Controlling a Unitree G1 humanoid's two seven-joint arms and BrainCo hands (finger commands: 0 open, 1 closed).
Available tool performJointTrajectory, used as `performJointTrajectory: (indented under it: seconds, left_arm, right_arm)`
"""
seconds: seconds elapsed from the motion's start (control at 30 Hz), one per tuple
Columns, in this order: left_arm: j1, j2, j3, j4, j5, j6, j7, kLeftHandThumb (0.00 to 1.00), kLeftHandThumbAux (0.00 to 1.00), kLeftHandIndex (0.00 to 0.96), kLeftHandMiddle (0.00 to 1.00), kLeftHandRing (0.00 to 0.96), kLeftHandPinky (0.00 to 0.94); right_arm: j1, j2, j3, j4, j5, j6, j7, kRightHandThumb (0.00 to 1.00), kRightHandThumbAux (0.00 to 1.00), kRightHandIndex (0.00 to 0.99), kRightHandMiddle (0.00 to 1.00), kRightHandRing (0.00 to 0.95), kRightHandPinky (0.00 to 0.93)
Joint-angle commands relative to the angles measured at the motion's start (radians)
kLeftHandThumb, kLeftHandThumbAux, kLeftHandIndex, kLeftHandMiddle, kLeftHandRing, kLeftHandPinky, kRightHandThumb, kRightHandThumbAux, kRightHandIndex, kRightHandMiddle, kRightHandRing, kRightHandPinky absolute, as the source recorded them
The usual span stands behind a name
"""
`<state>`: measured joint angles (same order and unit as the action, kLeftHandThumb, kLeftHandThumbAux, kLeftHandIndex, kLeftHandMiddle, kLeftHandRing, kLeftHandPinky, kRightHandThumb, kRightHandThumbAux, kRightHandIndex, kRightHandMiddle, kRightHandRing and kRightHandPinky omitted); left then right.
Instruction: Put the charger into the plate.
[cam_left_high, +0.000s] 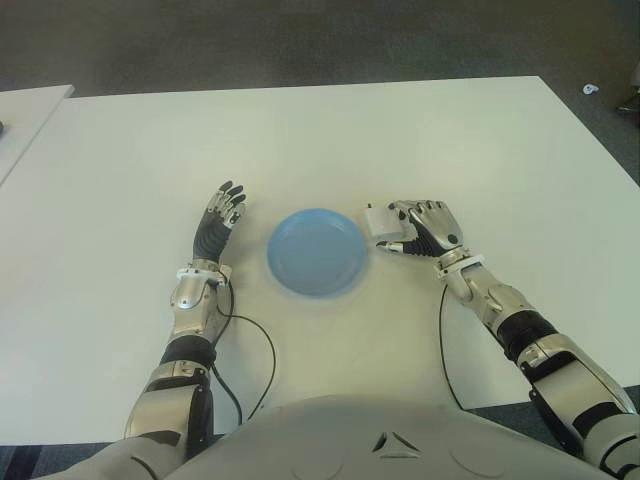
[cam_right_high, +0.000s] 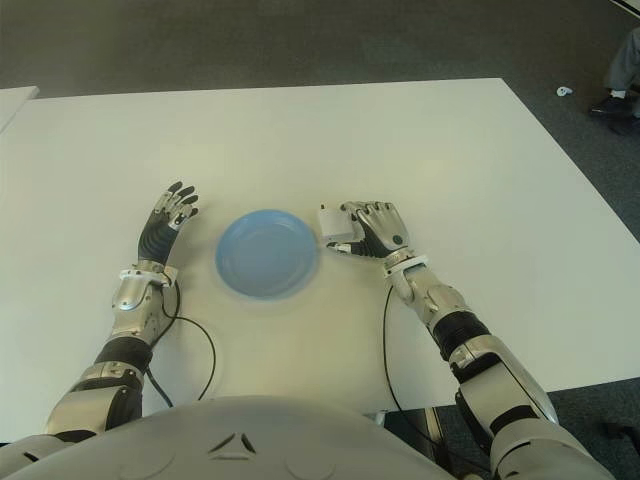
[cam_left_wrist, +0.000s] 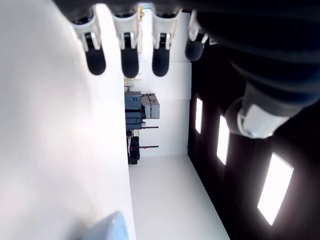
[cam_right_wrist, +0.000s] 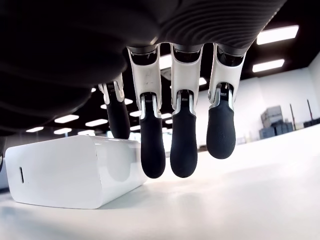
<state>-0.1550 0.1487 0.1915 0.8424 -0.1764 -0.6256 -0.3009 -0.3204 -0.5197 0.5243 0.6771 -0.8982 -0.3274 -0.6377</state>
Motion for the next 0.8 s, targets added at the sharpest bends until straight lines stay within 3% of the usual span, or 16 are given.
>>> performJointTrajectory:
  seconds: [0.03, 0.8]
  left_arm:
    - [0.098, -0.018, 0.0, 0.093, 0.002, 0.063, -0.011, 0.0, 0.499, 0.047, 0.141, 0.141, 0.161]
    - [0.099, -0.018, 0.0, 0.091, -0.001, 0.067, -0.014, 0.0, 0.503, 0.071, 0.153, 0.151, 0.174]
  right_arm:
    - [0.018, -0.017, 0.011, 0.035, -0.005, -0.008, 0.029, 0.413, 0.356, 0.303, 0.51, 0.549, 0.629]
    - [0.009, -0.046, -0.001, 0.003, -0.016, 0.013, 0.033, 0.434, 0.37, 0.257, 0.511, 0.55, 0.633]
